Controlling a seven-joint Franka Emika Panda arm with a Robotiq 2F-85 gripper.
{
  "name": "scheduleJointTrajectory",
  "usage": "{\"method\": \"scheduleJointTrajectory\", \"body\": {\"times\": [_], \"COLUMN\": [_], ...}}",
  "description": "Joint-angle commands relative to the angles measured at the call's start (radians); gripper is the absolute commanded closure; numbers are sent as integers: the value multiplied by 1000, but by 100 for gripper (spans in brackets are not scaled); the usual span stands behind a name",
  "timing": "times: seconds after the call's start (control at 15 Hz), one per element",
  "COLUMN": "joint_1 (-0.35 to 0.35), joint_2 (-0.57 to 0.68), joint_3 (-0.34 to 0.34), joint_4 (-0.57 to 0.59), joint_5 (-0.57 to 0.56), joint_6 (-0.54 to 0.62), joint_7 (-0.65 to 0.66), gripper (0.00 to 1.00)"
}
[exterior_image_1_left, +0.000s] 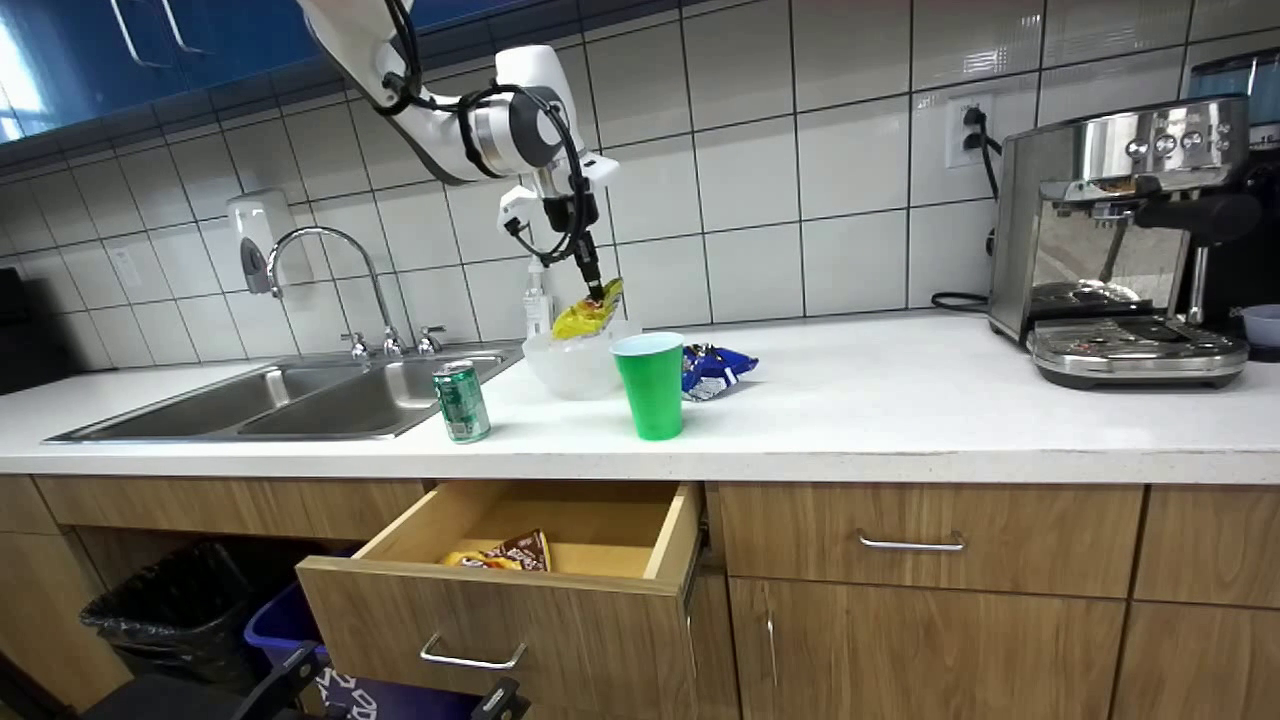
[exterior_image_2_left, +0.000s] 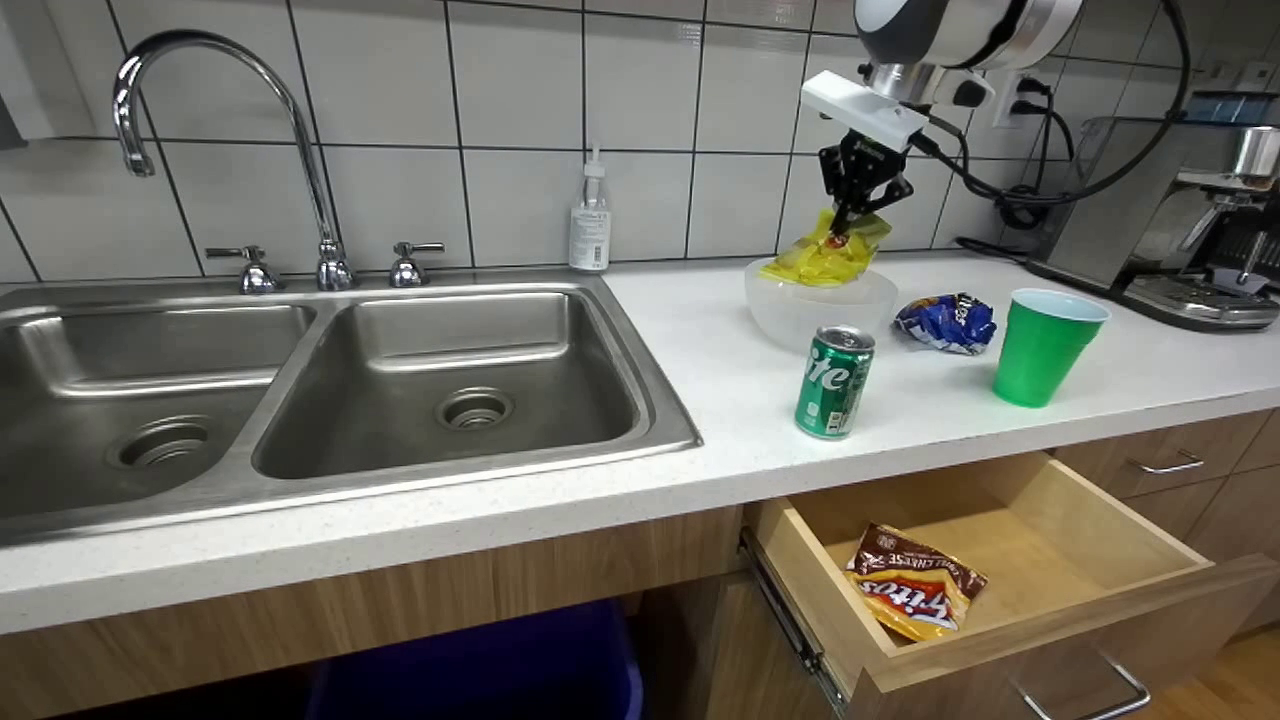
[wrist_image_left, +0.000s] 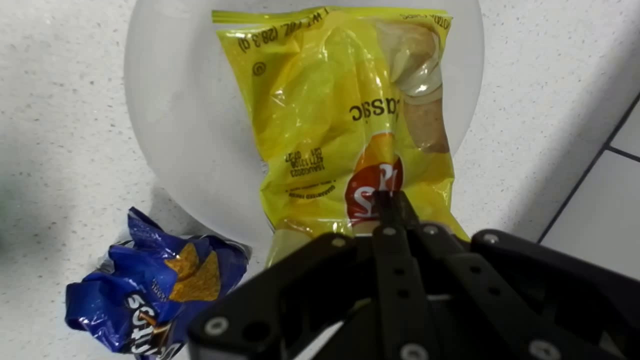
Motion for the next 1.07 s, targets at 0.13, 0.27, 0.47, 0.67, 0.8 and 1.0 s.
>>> {"method": "scheduleJointTrajectory", "body": {"times": [0.13, 0.27, 0.47, 0.67, 0.8, 1.0], "joint_1": [-18, -21, -32, -41, -47, -55], "joint_2": [-128, -161, -217, -276, -317, -378], "joint_3": [13, 10, 12, 13, 14, 15], "joint_4": [-126, -165, -234, -313, -368, -446], "joint_5": [-13, -15, -11, -11, -12, -16], "joint_6": [26, 38, 54, 78, 89, 112], "joint_7": [-15, -13, -20, -30, -39, -50], "gripper": [100, 100, 100, 100, 100, 100]}}
